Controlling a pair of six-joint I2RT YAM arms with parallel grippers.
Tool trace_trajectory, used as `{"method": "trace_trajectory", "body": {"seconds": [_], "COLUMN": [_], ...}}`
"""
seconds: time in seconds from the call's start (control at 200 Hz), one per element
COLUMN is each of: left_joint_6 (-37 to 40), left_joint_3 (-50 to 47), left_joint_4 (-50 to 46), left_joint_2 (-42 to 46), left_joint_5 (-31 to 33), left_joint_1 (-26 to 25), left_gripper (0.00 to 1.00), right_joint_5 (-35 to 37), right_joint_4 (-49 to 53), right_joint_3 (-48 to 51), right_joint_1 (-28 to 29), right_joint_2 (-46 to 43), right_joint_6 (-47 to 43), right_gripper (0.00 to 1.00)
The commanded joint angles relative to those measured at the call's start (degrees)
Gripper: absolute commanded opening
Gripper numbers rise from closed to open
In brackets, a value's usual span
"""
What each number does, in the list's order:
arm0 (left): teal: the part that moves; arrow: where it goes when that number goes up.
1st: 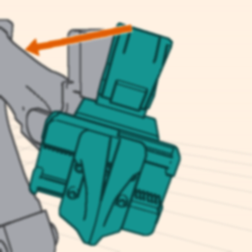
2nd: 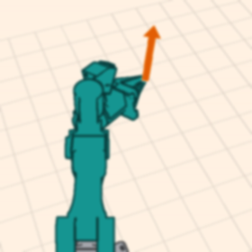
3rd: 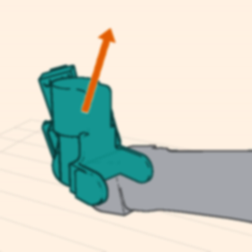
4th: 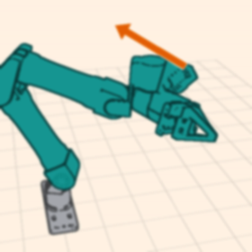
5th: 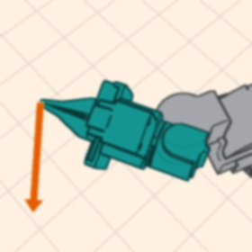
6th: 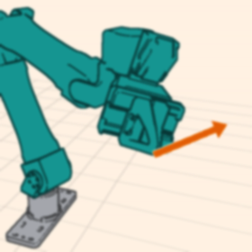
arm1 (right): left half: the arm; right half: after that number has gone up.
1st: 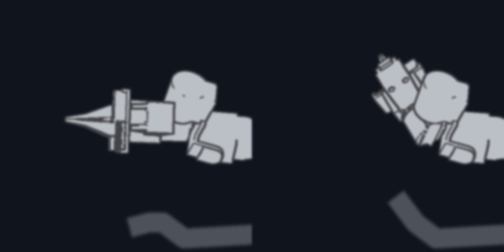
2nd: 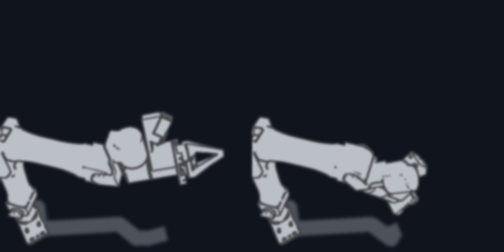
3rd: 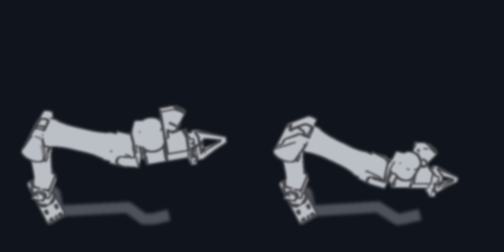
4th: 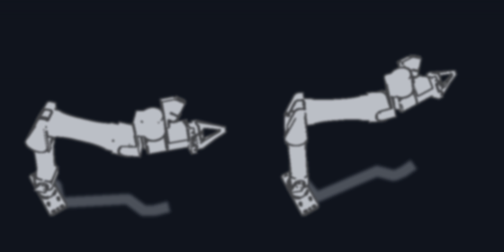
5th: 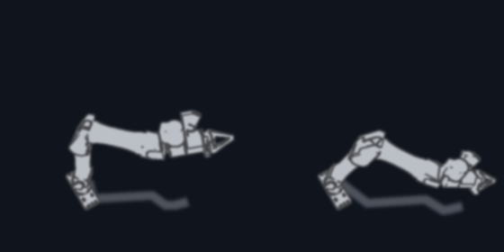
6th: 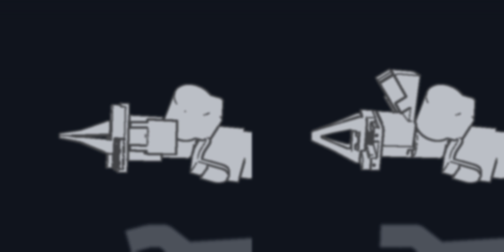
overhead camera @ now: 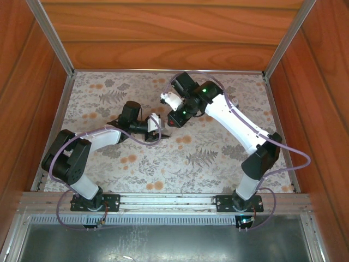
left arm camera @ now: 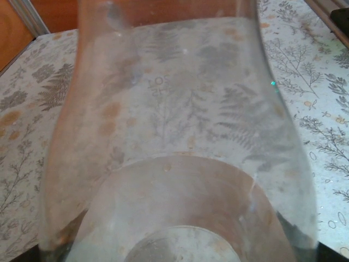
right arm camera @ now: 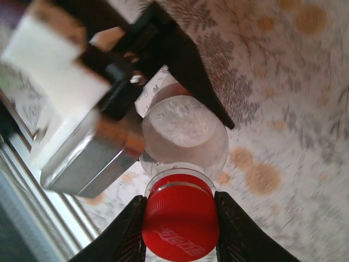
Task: Screw on the bottle caps
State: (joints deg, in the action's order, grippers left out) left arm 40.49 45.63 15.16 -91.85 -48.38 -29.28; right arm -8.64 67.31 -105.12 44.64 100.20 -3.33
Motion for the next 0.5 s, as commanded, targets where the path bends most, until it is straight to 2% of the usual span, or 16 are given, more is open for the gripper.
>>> {"method": "trace_trajectory", "body": {"seconds": [0.0, 0.075, 0.19, 0.28, 0.38, 0.495], "left_joint_6": [1.44, 1.39, 1.7, 1.81, 2.18, 2.32], "left_joint_3": [1.65, 1.56, 1.3, 1.04, 0.56, 0.15], "left_joint_4": [-0.42, -0.4, -0.4, -0.46, -0.39, -0.39], "left_joint_2": [-1.64, -1.74, -1.79, -1.52, -1.22, -0.98], "left_joint_5": [2.65, 2.72, 2.87, 2.23, 0.29, -1.59], "left_joint_1": [-0.14, -0.12, -0.17, -0.12, -0.12, -0.11], "left_gripper": [0.59, 0.59, 0.59, 0.59, 0.59, 0.59], "right_joint_5": [-3.09, -1.12, 0.46, 0.88, 0.48, -0.97], "right_joint_4": [6.11, 10.23, 14.65, 15.48, 13.52, 9.66], "right_joint_3": [-2.82, -4.87, -8.67, -11.83, -13.5, -8.98], "right_joint_1": [1.7, 2.73, 3.43, 3.43, 3.35, 3.26], "right_joint_2": [2.17, 3.57, 5.12, 5.55, 4.2, -0.5], "right_joint_6": [25.4, 33.29, 35.72, 31.94, 20.47, -0.12], "right_gripper": [0.06, 0.07, 0.12, 0.28, 0.5, 0.59]}}
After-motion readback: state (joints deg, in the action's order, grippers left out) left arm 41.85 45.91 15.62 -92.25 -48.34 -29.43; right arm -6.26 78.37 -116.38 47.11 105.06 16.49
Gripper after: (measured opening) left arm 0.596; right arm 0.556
